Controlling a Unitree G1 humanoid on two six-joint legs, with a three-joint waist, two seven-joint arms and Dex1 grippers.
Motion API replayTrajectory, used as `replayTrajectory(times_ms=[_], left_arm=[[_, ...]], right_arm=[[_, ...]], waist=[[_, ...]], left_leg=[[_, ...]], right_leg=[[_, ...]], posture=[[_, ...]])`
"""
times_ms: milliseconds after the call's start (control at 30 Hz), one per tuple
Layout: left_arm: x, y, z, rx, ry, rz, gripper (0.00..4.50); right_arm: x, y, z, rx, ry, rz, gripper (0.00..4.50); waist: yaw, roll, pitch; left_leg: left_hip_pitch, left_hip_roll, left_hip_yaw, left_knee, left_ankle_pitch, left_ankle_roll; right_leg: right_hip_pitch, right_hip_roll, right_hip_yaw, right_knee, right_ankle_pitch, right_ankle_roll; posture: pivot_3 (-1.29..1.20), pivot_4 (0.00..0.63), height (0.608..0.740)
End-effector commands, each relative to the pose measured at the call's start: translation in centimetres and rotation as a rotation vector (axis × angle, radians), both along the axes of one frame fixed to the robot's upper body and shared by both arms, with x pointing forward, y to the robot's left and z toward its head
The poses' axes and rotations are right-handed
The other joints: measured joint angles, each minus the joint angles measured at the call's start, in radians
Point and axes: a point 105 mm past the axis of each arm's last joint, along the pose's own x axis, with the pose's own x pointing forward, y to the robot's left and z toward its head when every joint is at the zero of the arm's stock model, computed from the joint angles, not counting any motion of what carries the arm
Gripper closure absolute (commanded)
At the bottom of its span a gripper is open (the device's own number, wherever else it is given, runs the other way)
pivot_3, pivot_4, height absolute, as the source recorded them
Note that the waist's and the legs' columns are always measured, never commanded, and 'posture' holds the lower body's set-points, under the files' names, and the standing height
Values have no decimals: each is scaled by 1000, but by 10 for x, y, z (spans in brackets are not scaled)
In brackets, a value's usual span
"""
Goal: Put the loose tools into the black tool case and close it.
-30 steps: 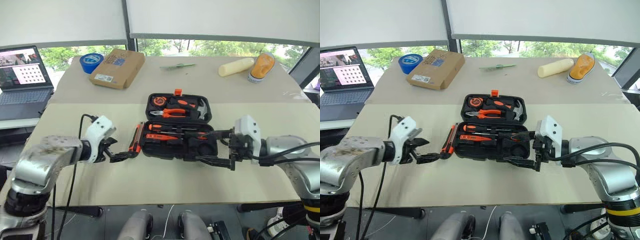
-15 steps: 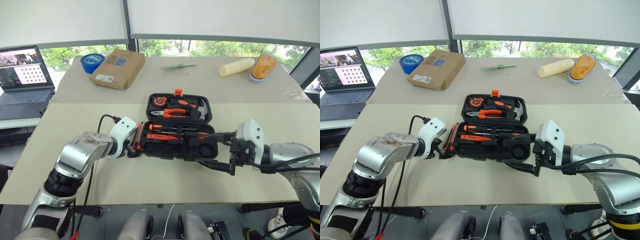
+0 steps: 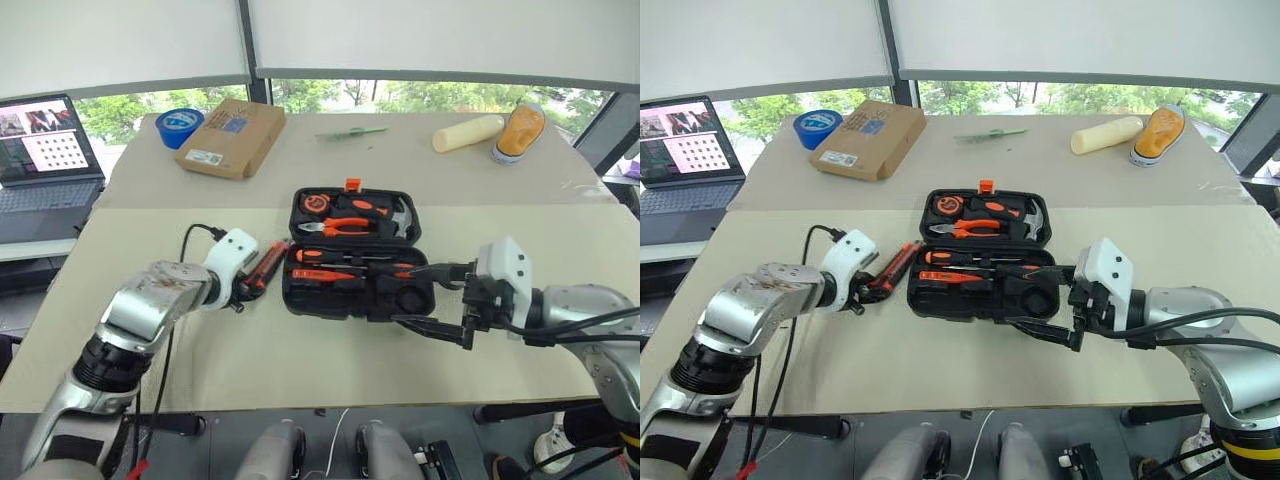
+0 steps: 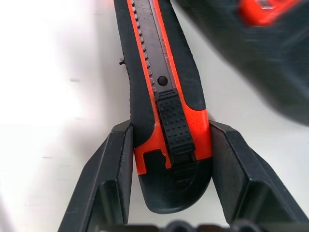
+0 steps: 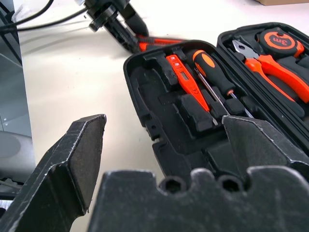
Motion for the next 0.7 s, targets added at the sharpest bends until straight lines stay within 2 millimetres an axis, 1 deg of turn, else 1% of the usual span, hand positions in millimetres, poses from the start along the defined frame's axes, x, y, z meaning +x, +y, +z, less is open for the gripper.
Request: replayTrajectory(times_ms=[33, 100, 167, 200, 233, 333, 400, 467, 533, 600, 700], left_arm=[[27, 19, 52, 38, -248, -128, 2693], [30, 12, 70, 20, -322, -274, 2693], [19, -12, 93, -31, -372, -540, 2693], [15, -19, 99, -37, -383, -625, 2693], [9, -30, 100, -41, -360, -729, 2693], [-6, -54, 95, -40, -253, -950, 2693], [-17, -67, 87, -4, -196, -1079, 2693], [-23, -78, 76, 52, -134, -1166, 2693], [-23, -84, 63, 124, -73, -1191, 2693], [-19, -91, 54, 173, -46, -1182, 2693], [-17, -107, 45, 159, 2, -1152, 2693]], right_arm=[[-4, -4, 12, 9, -1, 13, 0], [-8, -5, 11, -4, 3, 31, 0], [-10, -8, 13, -15, -6, 29, 0], [-10, -9, 13, -18, -10, 27, 0], [-10, -10, 14, -23, -13, 21, 0], [-10, -15, 14, -43, -22, 13, 0], [-11, -17, 13, -53, -25, 4, 0], [-11, -20, 12, -58, -25, -6, 0], [-12, -22, 11, -65, -28, -15, 0], [-12, -23, 10, -67, -30, -22, 0], [-13, -25, 9, -69, -35, -44, 0]], waist=[[1, -1, 1], [4, -1, 1], [14, -1, 1], [16, -1, 1], [19, -1, 1], [22, -1, 1], [20, -1, 1], [18, -1, 1], [14, -1, 1], [12, -2, 1], [10, -2, 1]], left_leg=[[-1, 0, 0, -1, 1, -1], [-3, 0, -1, -1, 2, -1], [-3, 0, -1, -2, 2, -1], [-4, -1, -1, -2, 2, -1], [-5, -1, -1, -1, 2, -1], [-6, -3, 0, 0, 3, 0], [-6, -3, 2, 0, 3, 2], [-6, -3, 3, -1, 2, 2], [-6, -3, 3, 0, 2, 3], [-6, -3, 3, 0, 0, 8], [-6, -3, 3, 1, 0, 8]], right_leg=[[-1, 0, 0, 0, 0, 0], [-3, 0, -1, 0, 0, -2], [-2, -3, -2, -4, 0, -2], [-2, -4, -2, -5, 0, -2], [-2, -5, -3, -6, 0, -2], [-1, -7, -3, -8, 1, -1], [-1, -6, -4, -8, 0, 0], [-1, -6, -3, -7, 0, 0], [-1, -5, -3, -6, 0, 0], [-1, -4, -3, -5, 0, 0], [-1, 1, -3, -5, 0, 0]], posture=[[0, 150, 738], [0, 150, 738], [0, 150, 738], [0, 150, 738], [0, 150, 738], [0, 150, 738], [0, 150, 738], [0, 150, 738], [0, 150, 738], [0, 150, 738], [0, 150, 738]])
